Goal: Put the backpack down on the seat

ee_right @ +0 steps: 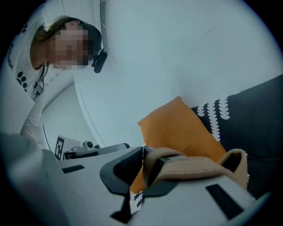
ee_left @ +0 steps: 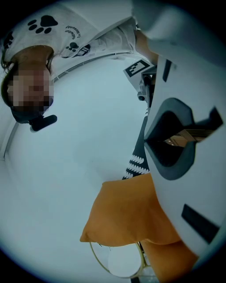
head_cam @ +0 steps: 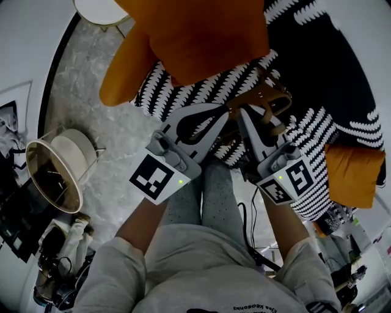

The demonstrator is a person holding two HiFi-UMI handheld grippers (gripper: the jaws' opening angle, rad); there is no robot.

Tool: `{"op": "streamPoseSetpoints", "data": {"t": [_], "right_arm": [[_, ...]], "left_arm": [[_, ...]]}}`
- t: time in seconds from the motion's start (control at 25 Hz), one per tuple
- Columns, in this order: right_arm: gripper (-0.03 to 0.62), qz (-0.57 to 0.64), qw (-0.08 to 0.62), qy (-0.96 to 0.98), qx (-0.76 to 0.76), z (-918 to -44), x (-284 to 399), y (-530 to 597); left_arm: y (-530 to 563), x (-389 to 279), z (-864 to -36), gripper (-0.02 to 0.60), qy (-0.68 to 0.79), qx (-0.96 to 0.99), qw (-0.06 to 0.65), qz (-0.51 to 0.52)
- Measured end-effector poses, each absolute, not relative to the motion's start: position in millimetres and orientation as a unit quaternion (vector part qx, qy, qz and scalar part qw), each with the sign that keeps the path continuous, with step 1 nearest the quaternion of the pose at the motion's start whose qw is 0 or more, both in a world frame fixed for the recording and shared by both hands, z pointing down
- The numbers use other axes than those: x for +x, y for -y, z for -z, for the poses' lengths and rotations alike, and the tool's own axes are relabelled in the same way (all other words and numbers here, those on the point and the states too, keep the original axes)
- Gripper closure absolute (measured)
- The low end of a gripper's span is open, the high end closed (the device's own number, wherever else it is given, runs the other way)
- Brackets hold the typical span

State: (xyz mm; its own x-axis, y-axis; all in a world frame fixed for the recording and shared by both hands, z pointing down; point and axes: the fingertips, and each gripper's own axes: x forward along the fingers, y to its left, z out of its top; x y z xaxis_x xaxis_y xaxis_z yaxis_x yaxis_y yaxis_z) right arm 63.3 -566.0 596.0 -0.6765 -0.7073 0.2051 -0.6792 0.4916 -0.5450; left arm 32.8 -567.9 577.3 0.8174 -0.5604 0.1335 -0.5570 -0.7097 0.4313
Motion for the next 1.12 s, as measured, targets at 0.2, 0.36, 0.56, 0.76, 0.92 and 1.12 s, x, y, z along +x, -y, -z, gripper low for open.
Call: {"op": "streamPoseSetpoints", "data": {"t": [0.2, 0.36, 0.56, 0.76, 0.92, 1.12], "right_arm": [[0.56, 0.314, 0.02, -0.856, -0.41, -610.3, 63.5, 571.2], [0.56, 0.317, 0.017, -0.853, -0.414, -620.9, 66.3, 577.7], [0.56, 0.321, 0.013, -0.851, -0.416, -630.4, 66.1, 580.9], [0.56, 0.329, 0.004, -0.85, -0.412, -645.9, 58.8, 587.5], [0.56, 0.339, -0.006, -0.848, -0.407, -658.5, 57.5, 590.2], [0.56, 0.347, -0.02, -0.848, -0.401, -672.8, 54.7, 593.9]], "left_arm": [[573.9, 31.5, -588.9, 0.561, 0.308, 0.922, 0.236, -0.001], [581.8, 36.3, -595.0, 0.561, 0.309, 0.922, 0.232, -0.004], [587.3, 39.7, -594.6, 0.561, 0.313, 0.922, 0.229, -0.003], [589.6, 38.0, -601.3, 0.561, 0.316, 0.922, 0.224, -0.011], [585.7, 40.9, -604.9, 0.561, 0.316, 0.923, 0.22, -0.021], [586.5, 38.7, -612.5, 0.561, 0.32, 0.919, 0.23, -0.026]]}}
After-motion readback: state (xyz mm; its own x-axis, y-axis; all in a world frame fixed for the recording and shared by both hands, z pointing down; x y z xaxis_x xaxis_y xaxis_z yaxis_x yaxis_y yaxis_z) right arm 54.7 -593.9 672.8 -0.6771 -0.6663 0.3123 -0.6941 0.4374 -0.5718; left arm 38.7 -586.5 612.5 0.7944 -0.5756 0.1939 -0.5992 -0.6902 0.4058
